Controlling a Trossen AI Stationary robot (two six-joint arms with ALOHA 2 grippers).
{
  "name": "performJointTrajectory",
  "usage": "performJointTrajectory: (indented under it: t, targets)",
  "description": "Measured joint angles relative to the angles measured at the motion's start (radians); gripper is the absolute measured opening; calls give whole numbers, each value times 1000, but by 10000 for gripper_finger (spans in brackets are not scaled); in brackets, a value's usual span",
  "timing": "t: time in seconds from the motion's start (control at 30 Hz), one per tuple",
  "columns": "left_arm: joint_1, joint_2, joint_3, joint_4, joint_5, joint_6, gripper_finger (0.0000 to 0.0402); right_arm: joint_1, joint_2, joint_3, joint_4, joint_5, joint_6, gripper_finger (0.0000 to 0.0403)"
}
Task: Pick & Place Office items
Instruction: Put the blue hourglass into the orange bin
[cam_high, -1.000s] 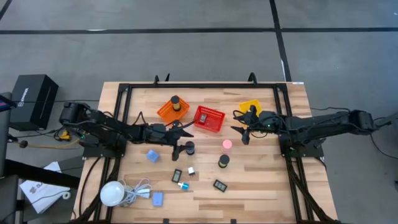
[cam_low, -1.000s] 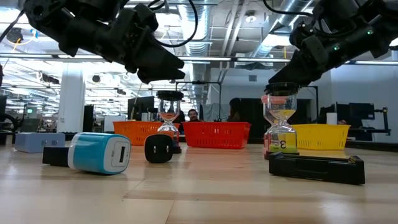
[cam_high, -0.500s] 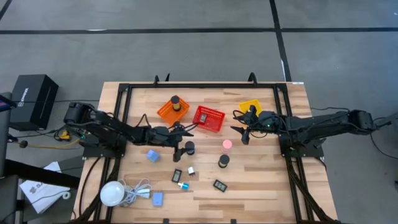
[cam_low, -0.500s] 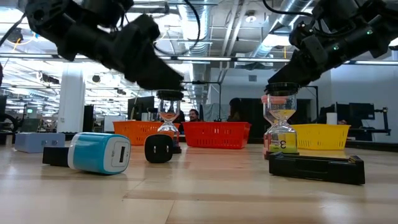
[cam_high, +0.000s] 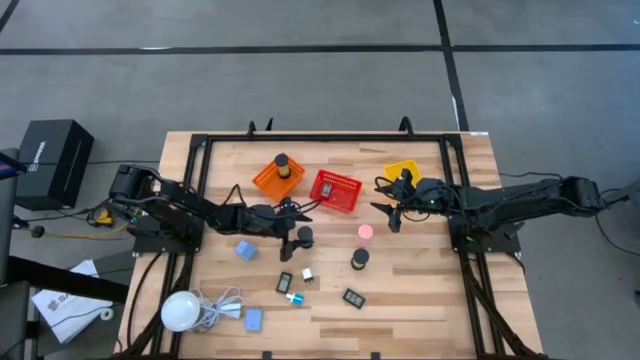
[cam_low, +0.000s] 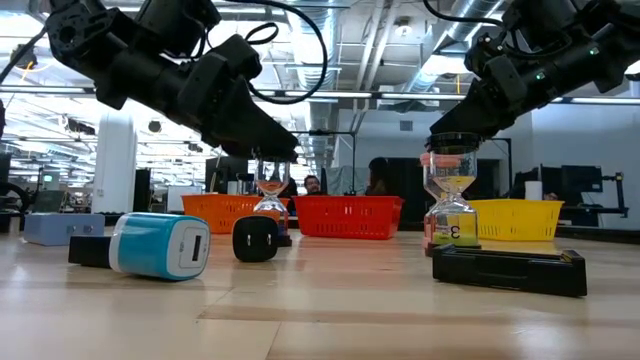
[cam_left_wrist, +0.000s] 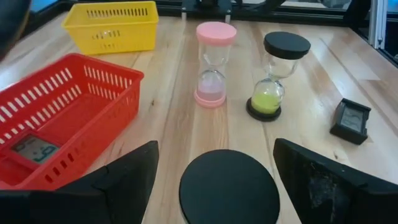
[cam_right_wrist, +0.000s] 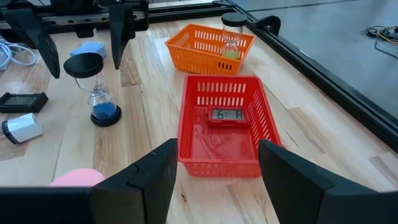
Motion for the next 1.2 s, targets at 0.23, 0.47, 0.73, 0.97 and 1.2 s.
performJointTrajectory:
  t: [0.23,0.47,0.73,0.97,1.2]
  targets:
    - [0,12,0,-3,28,-2,308,0,0,0,0,0,0,214]
    - [0,12,0,-20,31,-21,284,0,0,0,0,0,0,214]
    - [0,12,0,-20,31,-21,249,0,0,0,-1,0,0,214]
    - [0,12,0,-27,31,-21,210,0,0,0,-1,0,0,214]
    - [4,-9,-1,-38,15,-21,226,0,0,0,-1,0,0,214]
